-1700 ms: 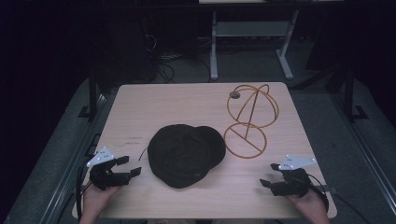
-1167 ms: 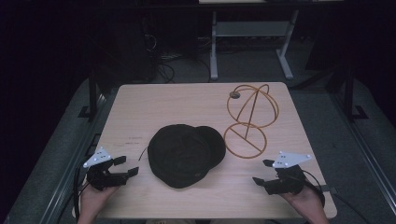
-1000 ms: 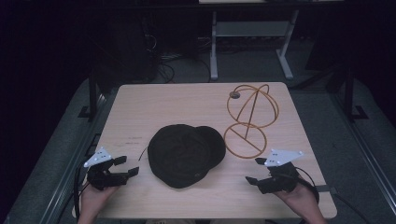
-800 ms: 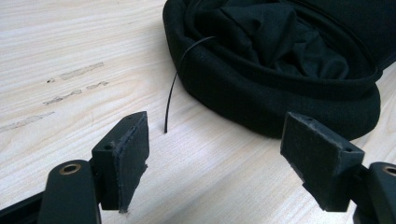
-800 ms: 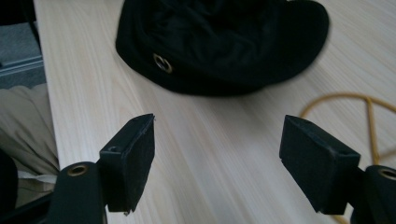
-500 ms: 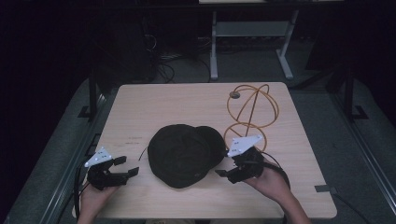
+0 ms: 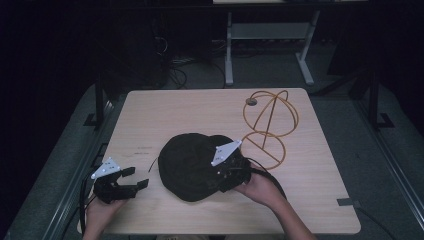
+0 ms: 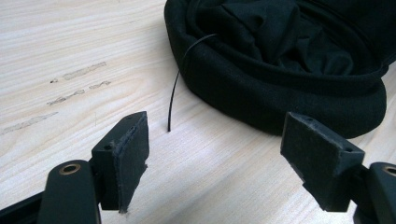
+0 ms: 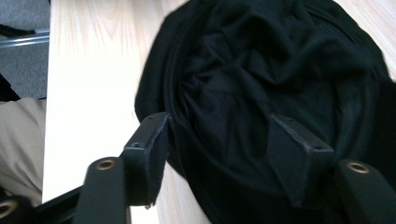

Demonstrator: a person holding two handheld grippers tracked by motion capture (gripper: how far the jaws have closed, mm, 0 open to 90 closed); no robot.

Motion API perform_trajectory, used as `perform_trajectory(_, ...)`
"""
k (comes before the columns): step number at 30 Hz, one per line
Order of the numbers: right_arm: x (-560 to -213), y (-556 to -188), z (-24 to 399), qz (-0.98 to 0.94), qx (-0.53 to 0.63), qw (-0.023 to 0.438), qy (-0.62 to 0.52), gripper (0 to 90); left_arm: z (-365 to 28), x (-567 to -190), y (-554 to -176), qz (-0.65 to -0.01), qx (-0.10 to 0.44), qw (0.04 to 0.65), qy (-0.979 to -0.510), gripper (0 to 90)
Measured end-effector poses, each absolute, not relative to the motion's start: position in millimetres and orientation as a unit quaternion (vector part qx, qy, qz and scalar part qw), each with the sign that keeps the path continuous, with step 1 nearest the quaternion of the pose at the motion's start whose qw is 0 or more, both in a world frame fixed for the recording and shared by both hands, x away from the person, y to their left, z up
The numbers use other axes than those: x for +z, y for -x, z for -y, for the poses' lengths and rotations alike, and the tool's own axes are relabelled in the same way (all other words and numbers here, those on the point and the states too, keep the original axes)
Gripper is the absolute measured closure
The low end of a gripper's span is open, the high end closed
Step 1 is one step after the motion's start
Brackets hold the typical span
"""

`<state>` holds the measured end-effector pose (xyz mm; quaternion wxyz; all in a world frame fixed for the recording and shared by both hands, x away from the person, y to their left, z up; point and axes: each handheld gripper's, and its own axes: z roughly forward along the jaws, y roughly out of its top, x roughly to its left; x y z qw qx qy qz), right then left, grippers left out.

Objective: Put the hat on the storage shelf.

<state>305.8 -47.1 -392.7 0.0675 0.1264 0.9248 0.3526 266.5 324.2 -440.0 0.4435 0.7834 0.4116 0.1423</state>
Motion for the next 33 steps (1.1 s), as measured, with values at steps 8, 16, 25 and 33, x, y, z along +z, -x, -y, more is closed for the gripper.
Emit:
perform_trajectory(8, -396.2, -311.8, 14.7, -0.93, 0.348, 0.056, -0.102, 41.6, -326.1, -439.5, -266.2, -0.412, 0.143, 0.446, -0.782, 23.0)
perform_trajectory(16, -407.1, -311.7, -13.8, -0.94, 0.328, 0.032, -0.091, 42.9, -327.6, -439.6, -266.3, -0.413, 0.141, 0.448, -0.78, 23.0)
perform_trajectory(25, -416.3, -310.5, -38.1, -0.95, 0.304, 0.017, -0.068, 57.0, -329.3, -439.1, -266.0, -0.413, 0.143, 0.447, -0.78, 23.0)
perform_trajectory(33, -423.5, -305.4, -54.2, -0.963, 0.258, 0.04, -0.064, 66.1, -329.7, -438.9, -265.8, -0.412, 0.144, 0.446, -0.781, 23.0)
